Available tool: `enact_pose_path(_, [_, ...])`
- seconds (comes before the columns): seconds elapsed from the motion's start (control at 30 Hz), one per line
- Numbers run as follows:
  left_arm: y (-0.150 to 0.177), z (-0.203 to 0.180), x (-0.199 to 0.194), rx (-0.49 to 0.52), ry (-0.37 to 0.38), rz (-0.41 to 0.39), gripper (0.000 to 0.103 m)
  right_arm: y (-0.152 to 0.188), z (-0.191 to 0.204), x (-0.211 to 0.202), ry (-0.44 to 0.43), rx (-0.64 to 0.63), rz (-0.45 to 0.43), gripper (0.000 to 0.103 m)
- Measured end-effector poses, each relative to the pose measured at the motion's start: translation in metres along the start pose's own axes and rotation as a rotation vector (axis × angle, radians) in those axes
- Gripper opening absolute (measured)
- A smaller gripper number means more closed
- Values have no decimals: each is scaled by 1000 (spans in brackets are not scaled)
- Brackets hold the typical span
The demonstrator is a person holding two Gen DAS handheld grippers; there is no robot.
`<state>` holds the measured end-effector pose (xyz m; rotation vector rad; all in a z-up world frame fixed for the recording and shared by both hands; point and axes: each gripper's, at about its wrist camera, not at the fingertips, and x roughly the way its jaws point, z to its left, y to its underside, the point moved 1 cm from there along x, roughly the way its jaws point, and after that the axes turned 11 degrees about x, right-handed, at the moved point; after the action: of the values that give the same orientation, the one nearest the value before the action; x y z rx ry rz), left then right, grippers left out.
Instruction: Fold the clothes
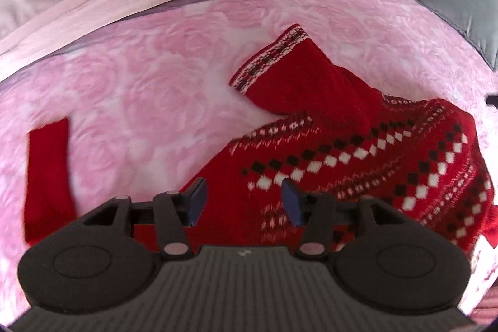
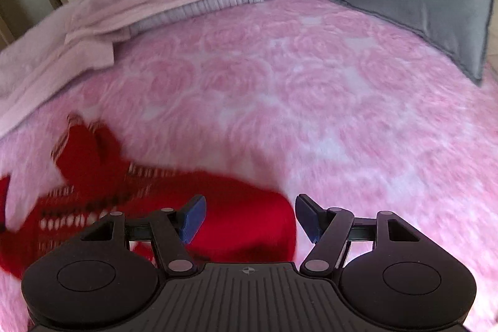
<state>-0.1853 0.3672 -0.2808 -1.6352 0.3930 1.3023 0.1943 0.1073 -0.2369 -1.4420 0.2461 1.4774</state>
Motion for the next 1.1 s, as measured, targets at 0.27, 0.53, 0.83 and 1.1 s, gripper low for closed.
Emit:
enact_pose_path(0.27, [-14, 10, 60, 34, 11, -26, 53, -21, 4, 74, -117, -119, 123, 67])
enact_pose_path(0.53, [-4, 8, 100, 33, 50, 18, 23, -10, 10, 131, -239, -213, 328, 18])
enact_pose_path(0.83, [-55, 50, 36, 33, -105, -233, 13, -59, 62, 84, -278, -379, 33, 5])
enact_pose_path(1.1, [-113, 129, 22, -207, -328, -299, 26, -157, 139, 95, -252, -346, -175, 21])
